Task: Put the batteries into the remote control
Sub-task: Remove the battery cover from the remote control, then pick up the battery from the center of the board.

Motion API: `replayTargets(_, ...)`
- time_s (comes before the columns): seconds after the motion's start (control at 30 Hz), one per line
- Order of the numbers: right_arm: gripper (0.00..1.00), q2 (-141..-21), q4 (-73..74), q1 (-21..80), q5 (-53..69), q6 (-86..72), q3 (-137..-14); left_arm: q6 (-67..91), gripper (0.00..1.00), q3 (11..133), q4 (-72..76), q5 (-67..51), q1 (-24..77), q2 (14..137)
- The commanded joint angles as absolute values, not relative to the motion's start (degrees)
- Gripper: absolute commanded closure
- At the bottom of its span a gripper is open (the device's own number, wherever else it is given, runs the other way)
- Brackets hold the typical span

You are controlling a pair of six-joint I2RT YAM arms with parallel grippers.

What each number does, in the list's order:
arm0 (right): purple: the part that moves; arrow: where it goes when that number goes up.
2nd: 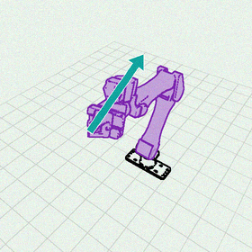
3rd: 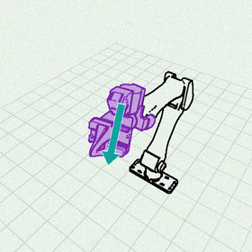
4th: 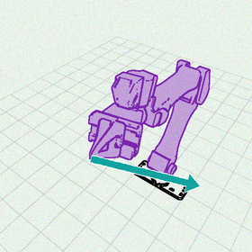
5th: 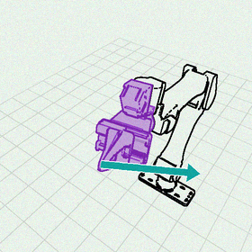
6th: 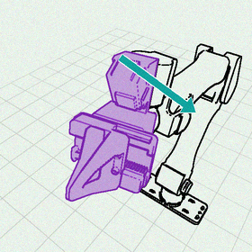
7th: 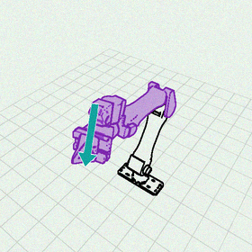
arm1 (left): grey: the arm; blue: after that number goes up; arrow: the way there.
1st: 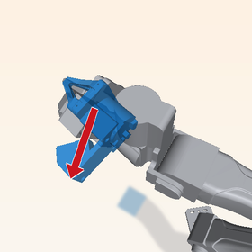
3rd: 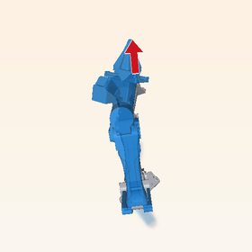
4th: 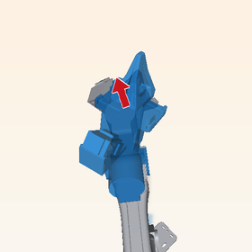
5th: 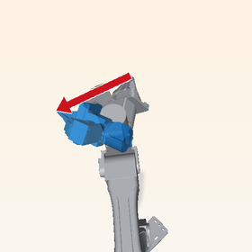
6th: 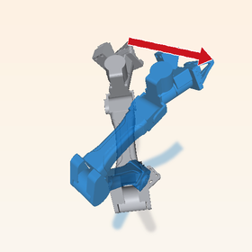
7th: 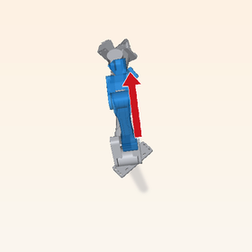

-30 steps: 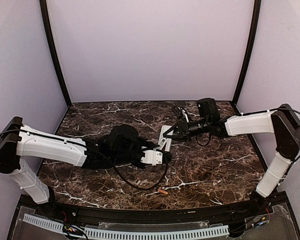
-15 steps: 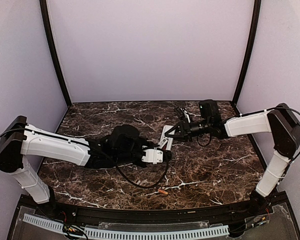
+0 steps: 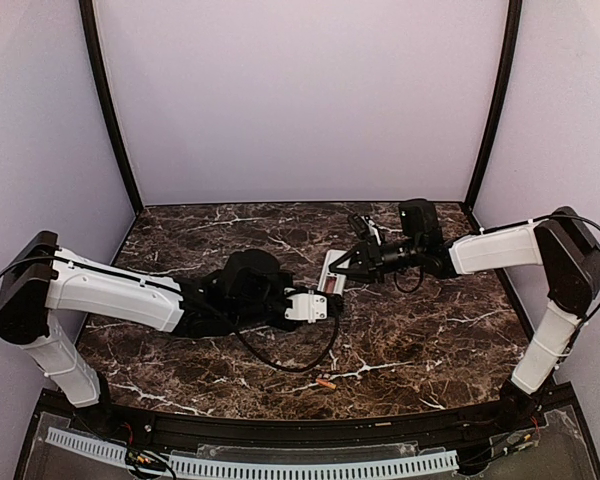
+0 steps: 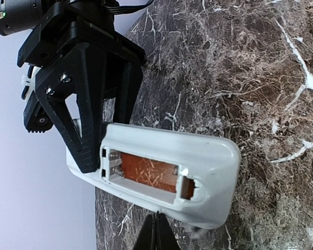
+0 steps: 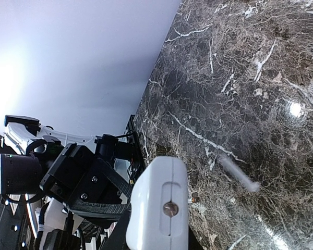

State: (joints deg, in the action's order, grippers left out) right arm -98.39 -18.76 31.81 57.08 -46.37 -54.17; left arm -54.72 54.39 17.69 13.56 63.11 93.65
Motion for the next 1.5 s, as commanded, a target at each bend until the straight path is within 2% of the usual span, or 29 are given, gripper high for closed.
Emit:
replayTargets(0.0, 1.00, -98.92, -21.30, 31.49, 57.82, -46.51, -53.46, -53.90, 1.00, 54.81, 20.25, 16.02, 62.66, 93.73)
replayTargets(0.27, 1.00, -98.15, -18.98, 29.47, 55.52, -43.19, -52.04, -48.80, 0.99, 53.56, 20.67, 17.48, 61.24, 92.31)
replayTargets(0.4, 1.00, -97.26, -18.80, 28.87, 55.15, -41.85, -50.60, -40.16, 0.95, 52.21, 18.97, 18.58, 60.86, 89.26)
replayTargets(0.6, 1.00, -94.33, -17.81, 28.74, 53.58, -39.51, -48.19, -25.84, 0.77, 50.33, 11.57, 19.69, 60.15, 83.60)
replayTargets(0.77, 1.00, -91.52, -17.03, 28.67, 52.04, -37.26, -46.19, -12.81, 0.50, 50.31, 1.83, 18.62, 59.83, 79.20)
replayTargets(0.83, 1.00, -89.94, -17.97, 28.70, 51.84, -36.93, -44.81, -7.56, 0.44, 50.87, -4.64, 16.62, 59.76, 77.87)
replayTargets(0.93, 1.00, -87.85, -20.24, 28.74, 51.99, -36.41, -42.30, 1.16, 0.41, 50.24, -11.63, 12.31, 59.68, 75.93)
replayTargets(1.1, 1.00, -84.74, -23.83, 28.80, 52.21, -35.90, -38.54, 10.71, 0.39, 46.22, -13.96, 6.66, 59.68, 72.38)
replayTargets(1.33, 1.00, -82.44, -22.97, 29.29, 50.86, -34.63, -37.03, 16.52, 0.39, 43.68, -17.67, 2.02, 59.75, 73.93)
replayTargets(1.47, 1.00, -82.72, -25.04, 29.75, 50.14, -36.63, -35.41, 17.89, 0.42, 44.48, -20.46, 0.33, 60.16, 76.45)
